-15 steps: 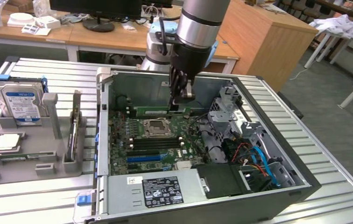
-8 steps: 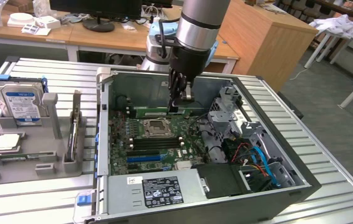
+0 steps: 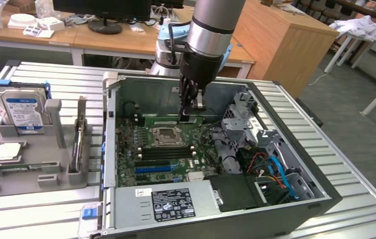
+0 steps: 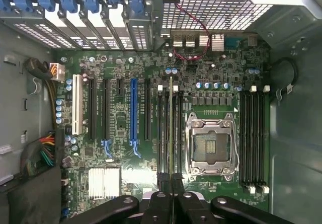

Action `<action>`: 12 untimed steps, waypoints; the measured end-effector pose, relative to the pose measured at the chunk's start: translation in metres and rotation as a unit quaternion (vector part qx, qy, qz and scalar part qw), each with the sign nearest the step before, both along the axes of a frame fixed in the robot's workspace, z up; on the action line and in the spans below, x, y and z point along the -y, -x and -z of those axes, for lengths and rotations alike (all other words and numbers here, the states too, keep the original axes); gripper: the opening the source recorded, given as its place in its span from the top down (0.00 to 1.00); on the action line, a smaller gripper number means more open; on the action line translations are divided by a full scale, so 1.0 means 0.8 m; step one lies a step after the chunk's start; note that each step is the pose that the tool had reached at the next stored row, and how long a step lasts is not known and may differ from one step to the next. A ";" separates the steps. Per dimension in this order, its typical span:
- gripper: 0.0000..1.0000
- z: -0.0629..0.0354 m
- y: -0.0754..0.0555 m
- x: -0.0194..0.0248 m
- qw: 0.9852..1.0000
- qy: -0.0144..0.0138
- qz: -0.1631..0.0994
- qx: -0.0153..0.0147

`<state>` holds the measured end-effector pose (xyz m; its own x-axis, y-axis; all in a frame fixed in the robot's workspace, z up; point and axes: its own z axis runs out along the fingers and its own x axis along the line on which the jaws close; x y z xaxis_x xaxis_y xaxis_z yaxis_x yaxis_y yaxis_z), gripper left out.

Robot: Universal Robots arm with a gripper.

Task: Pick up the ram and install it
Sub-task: 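Pick up the ram and move it above insertion slot, then insert the ram into the slot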

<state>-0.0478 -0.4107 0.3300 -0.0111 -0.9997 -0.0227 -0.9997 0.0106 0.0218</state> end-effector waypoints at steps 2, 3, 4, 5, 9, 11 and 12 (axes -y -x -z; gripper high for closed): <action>0.88 0.001 0.000 0.0000 1.000 0.000 0.001 0.000; 0.88 0.002 0.000 0.0000 1.000 0.000 0.002 0.000; 0.88 0.003 0.000 0.0000 1.000 0.000 0.002 0.000; 0.88 0.004 0.000 0.0000 1.000 0.000 0.003 0.000; 0.88 0.004 0.000 0.0001 1.000 0.000 0.003 0.000; 0.88 0.004 0.000 0.0000 1.000 0.000 0.003 0.000; 0.88 0.004 0.000 0.0000 1.000 0.000 0.003 0.000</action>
